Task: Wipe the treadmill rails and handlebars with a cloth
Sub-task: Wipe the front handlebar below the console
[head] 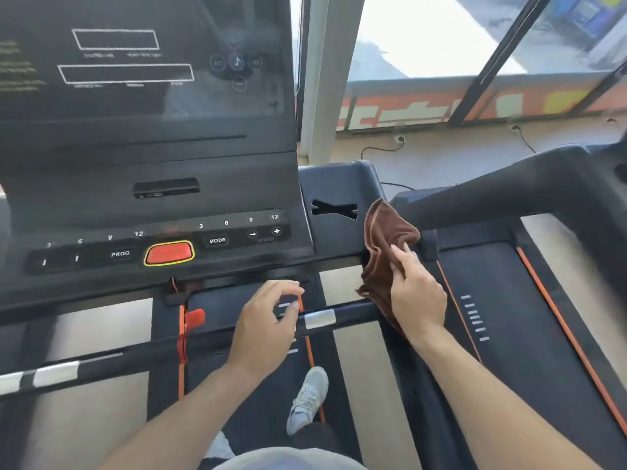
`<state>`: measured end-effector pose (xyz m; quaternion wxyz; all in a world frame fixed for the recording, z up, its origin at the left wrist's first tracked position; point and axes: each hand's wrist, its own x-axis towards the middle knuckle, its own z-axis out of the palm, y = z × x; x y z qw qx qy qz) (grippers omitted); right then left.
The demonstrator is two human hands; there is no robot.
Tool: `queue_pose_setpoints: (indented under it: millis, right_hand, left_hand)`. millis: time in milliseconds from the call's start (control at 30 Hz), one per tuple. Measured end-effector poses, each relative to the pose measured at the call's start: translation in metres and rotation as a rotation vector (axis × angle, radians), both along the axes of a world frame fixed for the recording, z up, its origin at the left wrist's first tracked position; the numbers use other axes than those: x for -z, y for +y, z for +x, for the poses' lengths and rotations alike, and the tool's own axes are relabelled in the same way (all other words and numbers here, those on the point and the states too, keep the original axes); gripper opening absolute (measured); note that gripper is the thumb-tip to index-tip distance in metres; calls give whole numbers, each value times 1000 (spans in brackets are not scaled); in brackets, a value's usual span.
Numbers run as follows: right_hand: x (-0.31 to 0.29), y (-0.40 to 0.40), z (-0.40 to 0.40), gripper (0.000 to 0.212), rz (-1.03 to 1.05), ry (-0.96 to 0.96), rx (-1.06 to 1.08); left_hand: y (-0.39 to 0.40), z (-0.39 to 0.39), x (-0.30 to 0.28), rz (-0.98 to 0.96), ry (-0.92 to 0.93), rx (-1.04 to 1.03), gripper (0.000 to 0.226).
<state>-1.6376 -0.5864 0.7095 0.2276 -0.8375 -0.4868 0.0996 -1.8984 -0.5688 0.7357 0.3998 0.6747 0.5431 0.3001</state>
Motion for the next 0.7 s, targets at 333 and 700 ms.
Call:
queue_pose_setpoints:
  millis: [333, 700]
  right_hand:
    - [-46, -85, -151, 30, 308, 448, -117]
    - [-71, -105, -309, 33, 93, 679, -422]
  left_hand:
    - [-44, -97, -2, -524, -214, 79, 22]
    - [-76, -223, -21, -860, -839, -325, 46]
